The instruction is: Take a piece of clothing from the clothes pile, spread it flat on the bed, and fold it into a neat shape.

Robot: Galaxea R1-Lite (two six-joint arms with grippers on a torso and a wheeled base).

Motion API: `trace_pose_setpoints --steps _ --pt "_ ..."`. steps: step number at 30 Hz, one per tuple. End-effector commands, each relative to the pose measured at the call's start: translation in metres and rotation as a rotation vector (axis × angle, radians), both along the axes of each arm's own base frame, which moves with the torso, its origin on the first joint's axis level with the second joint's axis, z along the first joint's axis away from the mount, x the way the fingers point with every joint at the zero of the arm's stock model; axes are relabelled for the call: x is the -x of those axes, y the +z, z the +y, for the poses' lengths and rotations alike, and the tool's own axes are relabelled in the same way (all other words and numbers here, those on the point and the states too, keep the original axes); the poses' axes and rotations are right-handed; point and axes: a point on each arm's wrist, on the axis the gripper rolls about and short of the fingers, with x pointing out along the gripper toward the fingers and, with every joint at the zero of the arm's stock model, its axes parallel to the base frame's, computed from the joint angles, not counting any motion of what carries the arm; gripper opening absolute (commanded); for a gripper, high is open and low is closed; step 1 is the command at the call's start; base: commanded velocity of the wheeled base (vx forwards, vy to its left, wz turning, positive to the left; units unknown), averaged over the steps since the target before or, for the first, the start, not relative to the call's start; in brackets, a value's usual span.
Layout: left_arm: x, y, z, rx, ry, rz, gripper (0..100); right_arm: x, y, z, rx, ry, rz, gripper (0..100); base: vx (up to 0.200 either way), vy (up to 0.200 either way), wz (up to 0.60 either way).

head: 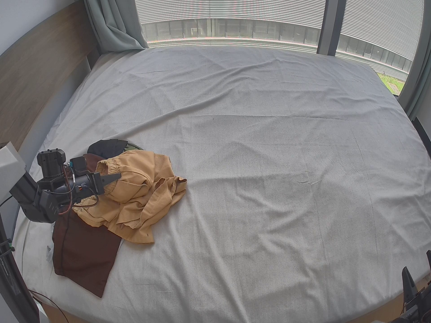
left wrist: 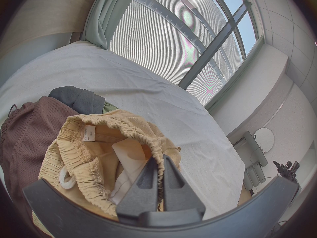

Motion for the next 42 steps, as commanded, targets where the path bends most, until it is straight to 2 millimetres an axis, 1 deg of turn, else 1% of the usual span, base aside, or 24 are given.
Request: trace_pose_setpoints --steps 1,4,7,8,9,14,18,22,30,42 --pt "0.002 0.000 0.001 0.005 0.004 0.004 0 0.000 -0.005 0.000 0.001 0.000 0.003 100 0.000 0.000 0.00" --pt "0.010 0.012 0.000 0.011 0.007 -0.009 0 0.000 -0.005 0.000 0.001 0.002 0.003 100 0.000 0.000 0.00" --pt "0.020 0.017 -0.001 0.028 0.013 0.001 0 0.000 -0.005 0.000 0.001 0.000 0.003 100 0.000 0.000 0.00" --pt "0.020 0.017 -0.001 0.028 0.013 0.001 0 0.000 -0.005 0.000 0.001 0.000 0.003 100 0.000 0.000 0.00" --pt "0.028 0.023 -0.003 0.036 0.016 0.002 0 0.000 -0.005 0.000 0.002 0.000 0.003 100 0.000 0.000 0.00" --pt "0.048 0.039 -0.005 0.063 0.026 -0.002 0 0.000 -0.005 0.000 0.001 0.002 0.003 100 0.000 0.000 0.00" --pt "0.061 0.043 -0.007 0.063 0.026 -0.004 0 0.000 -0.005 0.000 0.002 0.002 0.003 100 0.000 0.000 0.00" --pt "0.069 0.046 -0.009 0.060 0.024 -0.008 0 0.000 -0.005 0.000 0.002 0.002 0.003 100 0.000 0.000 0.00" --pt "0.079 0.057 -0.014 0.053 0.019 -0.072 0 0.000 -0.005 0.000 0.002 0.002 0.003 100 0.000 0.000 0.00" --pt "0.082 0.056 -0.014 0.050 0.018 -0.098 0 0.000 -0.005 0.000 0.002 0.002 0.003 100 0.000 0.000 0.00"
